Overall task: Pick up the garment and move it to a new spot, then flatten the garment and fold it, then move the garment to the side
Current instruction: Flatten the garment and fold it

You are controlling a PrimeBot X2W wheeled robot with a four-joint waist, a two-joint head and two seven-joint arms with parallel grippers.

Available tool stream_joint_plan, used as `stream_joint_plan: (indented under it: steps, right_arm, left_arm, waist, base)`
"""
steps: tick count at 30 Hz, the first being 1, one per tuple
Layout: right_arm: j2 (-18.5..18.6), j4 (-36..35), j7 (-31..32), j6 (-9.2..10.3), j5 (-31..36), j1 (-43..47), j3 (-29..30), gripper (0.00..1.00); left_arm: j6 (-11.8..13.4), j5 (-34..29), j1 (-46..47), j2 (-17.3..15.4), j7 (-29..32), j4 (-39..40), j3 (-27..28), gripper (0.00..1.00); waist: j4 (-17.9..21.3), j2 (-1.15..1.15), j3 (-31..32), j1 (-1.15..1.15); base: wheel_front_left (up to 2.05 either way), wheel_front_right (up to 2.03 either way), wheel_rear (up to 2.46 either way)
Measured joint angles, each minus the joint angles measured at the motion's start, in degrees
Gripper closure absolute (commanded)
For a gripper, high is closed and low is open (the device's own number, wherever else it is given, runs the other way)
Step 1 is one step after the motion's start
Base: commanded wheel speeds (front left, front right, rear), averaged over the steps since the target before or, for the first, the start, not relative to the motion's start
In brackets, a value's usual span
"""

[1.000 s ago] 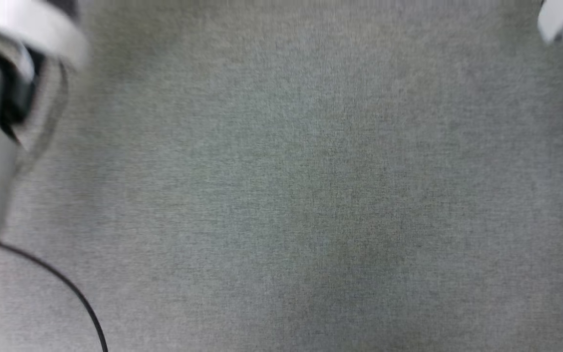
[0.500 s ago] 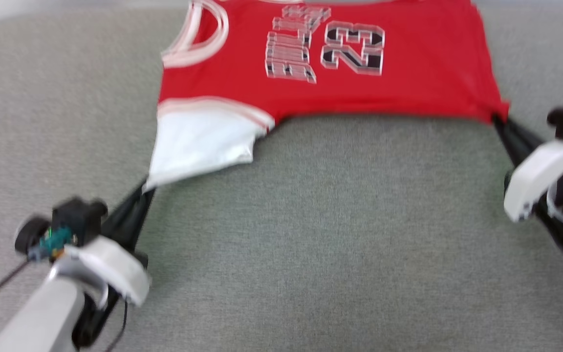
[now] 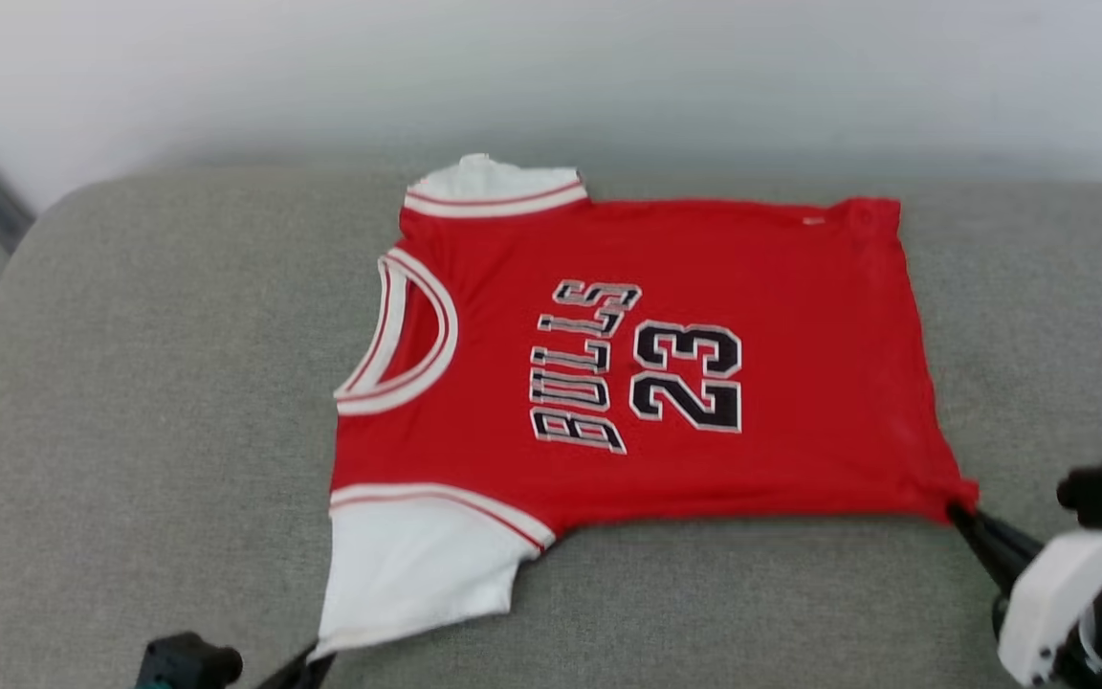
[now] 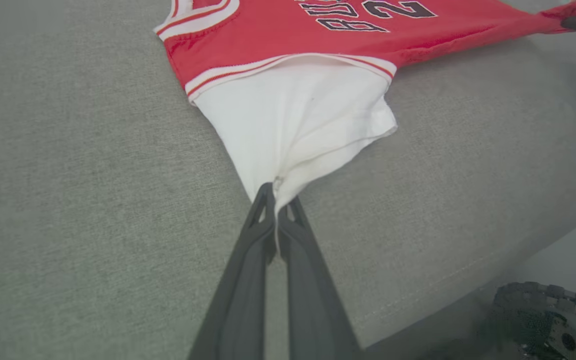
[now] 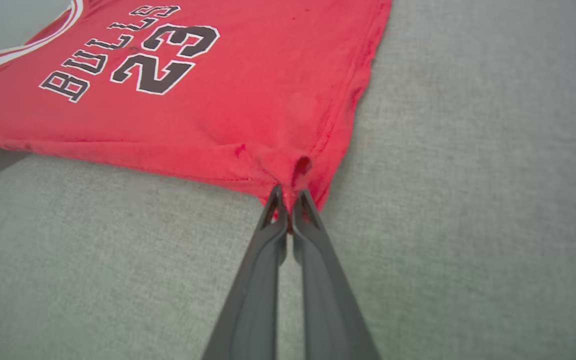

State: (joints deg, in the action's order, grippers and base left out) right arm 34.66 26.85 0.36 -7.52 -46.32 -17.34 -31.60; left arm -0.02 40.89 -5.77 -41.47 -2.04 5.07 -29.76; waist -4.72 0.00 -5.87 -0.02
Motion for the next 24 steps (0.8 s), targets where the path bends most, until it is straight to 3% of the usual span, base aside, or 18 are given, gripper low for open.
stream_joint_plan:
  steps: [5,13,19,24]
  right_arm:
    - [2.81,-6.11,2.76,0.01,-1.16,9.27,3.02,1.00]
    - [2.83,-15.30,7.06,0.01,-0.80,16.55,9.56,1.00]
    - [1.85,-20.27,10.44,0.01,0.56,16.96,14.16,1.00]
    - [0.32,-24.51,14.79,0.02,3.37,13.62,17.90,1.00]
  left_arm:
    - [1.66,2.76,-6.56,-1.26,1.83,5.60,-0.78,1.00]
    - [1.59,3.00,-8.84,-3.60,2.20,9.53,-0.58,1.00]
    - [2.04,1.92,-5.17,-4.74,-0.30,11.38,2.80,1.00]
    - [0.34,0.64,2.95,-4.79,-1.54,10.94,5.15,1.00]
  waist:
    - [0.68,0.00,2.03,0.00]
    - [1.92,0.00,1.54,0.01]
    - [2.39,0.00,-0.16,0.01]
    - [2.61,0.00,-4.66,0.02]
  base:
    - [0.00,0.00,0.00]
    - [0.00,0.00,0.00]
    - [0.00,0.00,0.00]
    - [0.00,0.00,0.00]
